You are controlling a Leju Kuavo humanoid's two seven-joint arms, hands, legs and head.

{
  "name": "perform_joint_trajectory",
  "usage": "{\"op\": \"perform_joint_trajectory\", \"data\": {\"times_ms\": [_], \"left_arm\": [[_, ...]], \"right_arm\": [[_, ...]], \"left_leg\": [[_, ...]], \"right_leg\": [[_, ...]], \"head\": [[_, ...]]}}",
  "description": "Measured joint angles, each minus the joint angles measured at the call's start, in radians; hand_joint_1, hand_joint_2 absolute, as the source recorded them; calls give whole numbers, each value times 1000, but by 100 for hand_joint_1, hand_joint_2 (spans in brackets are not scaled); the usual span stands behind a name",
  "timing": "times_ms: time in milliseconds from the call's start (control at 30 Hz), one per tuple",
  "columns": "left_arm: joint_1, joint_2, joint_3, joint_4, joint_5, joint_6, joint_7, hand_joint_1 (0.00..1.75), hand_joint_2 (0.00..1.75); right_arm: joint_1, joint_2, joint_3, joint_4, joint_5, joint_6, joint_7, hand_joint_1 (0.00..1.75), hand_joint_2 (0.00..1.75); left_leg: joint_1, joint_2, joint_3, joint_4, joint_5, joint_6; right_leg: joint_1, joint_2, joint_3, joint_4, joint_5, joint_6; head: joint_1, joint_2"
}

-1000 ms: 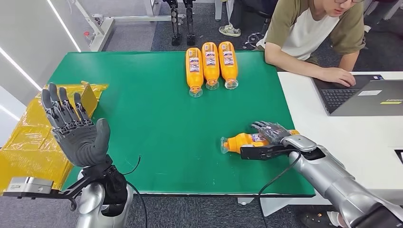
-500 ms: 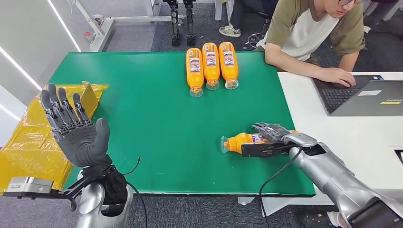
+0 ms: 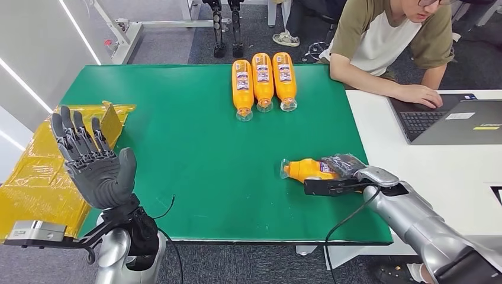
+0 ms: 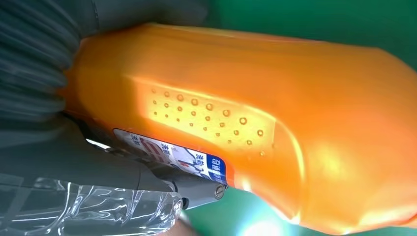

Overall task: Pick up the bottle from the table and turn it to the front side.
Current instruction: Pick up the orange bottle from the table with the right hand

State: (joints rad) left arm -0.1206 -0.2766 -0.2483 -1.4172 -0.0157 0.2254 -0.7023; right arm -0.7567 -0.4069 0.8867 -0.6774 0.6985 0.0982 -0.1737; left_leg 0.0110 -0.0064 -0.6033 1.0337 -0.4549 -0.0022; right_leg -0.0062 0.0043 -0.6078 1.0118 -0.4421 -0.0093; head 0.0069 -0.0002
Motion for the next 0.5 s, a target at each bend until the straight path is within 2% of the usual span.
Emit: {"op": "perform_joint_trajectory", "data": {"times_ms": [133,233,367,500], "left_arm": [[2,0,0,0,-7,10,0,0,175],[1,0,0,2,-10,19,0,0,175],[-2,-1,-1,18,-9,23,0,0,175],[-8,-2,-8,57,-1,9,0,0,175]], "right_arm": [[70,108,-78,-12,-74,-377,-41,175,175],[124,205,-155,-56,-119,-575,-119,175,175],[185,303,-235,-133,-175,-719,-245,175,175],[213,385,-304,-177,-266,-751,-370,175,175]], "left_leg": [[0,3,0,0,0,0],[1,5,1,-1,0,-1],[1,2,0,-3,1,-2],[0,4,0,-3,0,-2]], "right_leg": [[0,4,-2,1,0,0],[0,5,-4,1,0,-1],[1,3,-4,1,-2,-2],[1,5,-5,1,-2,-3]], "head": [[0,0],[-1,0],[0,0],[0,0]]}}
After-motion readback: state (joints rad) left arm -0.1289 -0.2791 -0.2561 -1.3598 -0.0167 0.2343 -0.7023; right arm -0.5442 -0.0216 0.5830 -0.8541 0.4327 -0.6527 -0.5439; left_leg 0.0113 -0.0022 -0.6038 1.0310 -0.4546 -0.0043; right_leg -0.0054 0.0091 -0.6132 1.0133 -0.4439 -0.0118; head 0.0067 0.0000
